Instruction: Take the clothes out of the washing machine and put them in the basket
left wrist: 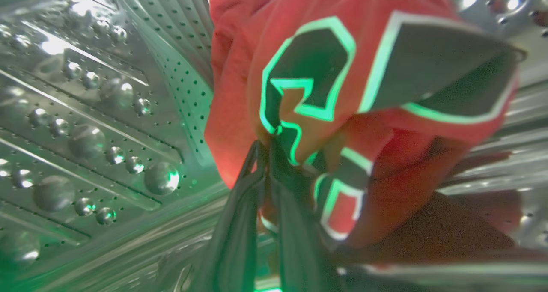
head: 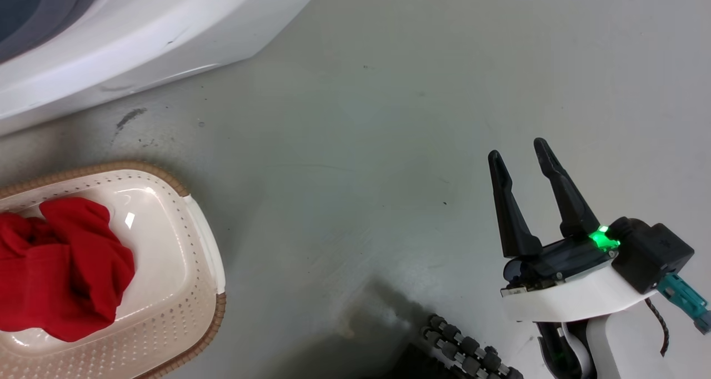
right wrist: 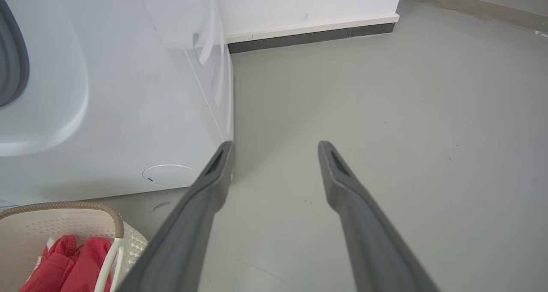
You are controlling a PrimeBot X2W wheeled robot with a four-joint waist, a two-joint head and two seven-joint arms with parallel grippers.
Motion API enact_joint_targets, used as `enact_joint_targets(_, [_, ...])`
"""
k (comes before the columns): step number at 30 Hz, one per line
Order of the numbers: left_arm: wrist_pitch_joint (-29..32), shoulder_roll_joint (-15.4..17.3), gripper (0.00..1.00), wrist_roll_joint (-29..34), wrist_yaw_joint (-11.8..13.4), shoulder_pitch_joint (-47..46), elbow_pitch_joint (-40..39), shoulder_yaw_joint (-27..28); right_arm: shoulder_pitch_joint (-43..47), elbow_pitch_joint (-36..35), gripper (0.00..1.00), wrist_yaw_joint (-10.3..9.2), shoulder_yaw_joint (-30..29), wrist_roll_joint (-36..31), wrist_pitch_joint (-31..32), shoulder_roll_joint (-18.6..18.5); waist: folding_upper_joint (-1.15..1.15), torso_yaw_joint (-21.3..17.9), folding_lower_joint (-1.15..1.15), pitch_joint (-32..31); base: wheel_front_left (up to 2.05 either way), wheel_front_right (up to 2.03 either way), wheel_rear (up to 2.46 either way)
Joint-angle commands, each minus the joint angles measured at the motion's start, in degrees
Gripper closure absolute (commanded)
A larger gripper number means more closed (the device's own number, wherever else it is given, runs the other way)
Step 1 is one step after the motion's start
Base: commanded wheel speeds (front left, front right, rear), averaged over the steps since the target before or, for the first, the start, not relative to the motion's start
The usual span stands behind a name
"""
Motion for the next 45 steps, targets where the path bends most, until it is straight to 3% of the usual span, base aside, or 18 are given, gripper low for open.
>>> enact_joint_targets(1, [-1.5,-0.1,1.0,-0.4,-0.1,1.2,-0.2,-0.6,-0.9,0.3,0.0,-0.06,-0.3,-0.5,-0.1,0.1,0.0,0.5,-0.01,-0.6,0.0,0.0,0.0])
enact_joint_targets(8, [-9.4,-1.3,1.0,-1.6,-0.1,3.9,-0.8,-2.1,-1.1,0.7,0.0,-0.06,-1.4,-1.6,-0.1,0.1,0.0,2.6,-0.01,-3.9,0.0,0.0,0.0])
enact_joint_targets(13, [-20.7,-3.8,1.0,-4.7,-0.1,8.1,0.1,-0.6,-0.5,0.6,0.0,-0.06,-3.6,-4.4,-0.1,0.1,0.0,5.6,-0.01,-9.1,0.0,0.0,0.0])
enact_joint_targets(27, [-40.9,-6.4,1.0,-5.7,0.0,22.1,0.6,-2.0,2.6,1.4,0.0,-0.06,-6.1,-9.7,-0.1,0.1,0.0,12.5,-0.01,-20.5,0.0,0.0,0.0])
enact_joint_targets(37, [-54.1,-9.8,1.0,-5.8,3.4,32.8,-0.7,-2.0,4.6,2.4,0.0,-0.06,-7.3,-12.0,-0.1,0.1,0.0,17.7,-0.01,-27.6,0.0,0.0,0.0])
enact_joint_targets(45, [-57.4,-11.0,1.0,-3.6,7.9,40.5,-9.6,0.8,6.2,3.0,0.0,-0.06,-7.8,-13.1,-0.1,0.1,0.0,20.6,-0.01,-32.3,0.0,0.0,0.0])
